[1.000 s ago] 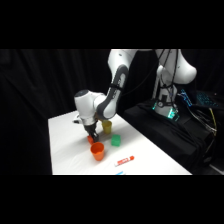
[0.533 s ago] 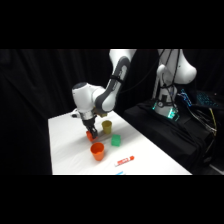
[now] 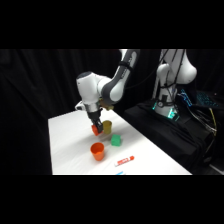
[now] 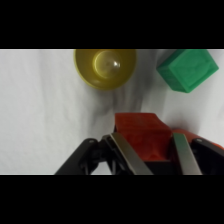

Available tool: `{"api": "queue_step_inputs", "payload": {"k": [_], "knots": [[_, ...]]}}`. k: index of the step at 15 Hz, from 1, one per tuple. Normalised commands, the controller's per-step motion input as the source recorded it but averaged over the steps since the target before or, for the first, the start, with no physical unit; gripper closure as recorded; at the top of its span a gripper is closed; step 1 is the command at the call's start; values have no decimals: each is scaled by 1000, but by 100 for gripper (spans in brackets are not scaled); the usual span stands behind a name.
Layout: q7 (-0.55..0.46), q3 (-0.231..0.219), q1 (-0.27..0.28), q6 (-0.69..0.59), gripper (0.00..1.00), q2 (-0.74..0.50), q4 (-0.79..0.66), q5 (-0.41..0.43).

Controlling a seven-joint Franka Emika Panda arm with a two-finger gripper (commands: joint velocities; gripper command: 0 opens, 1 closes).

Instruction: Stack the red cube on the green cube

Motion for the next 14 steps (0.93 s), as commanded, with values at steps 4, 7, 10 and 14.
{"api": "queue_step_inputs", "payload": {"k": [4,7,10,14], "knots": [[221,-34,167,-21,74,-475,-439,93],[239,-17,152,7,74,-413,-386,124],[279,1,147,86,74,-337,-366,145],[296,-6,118,197,74,-213,-296,148]]}}
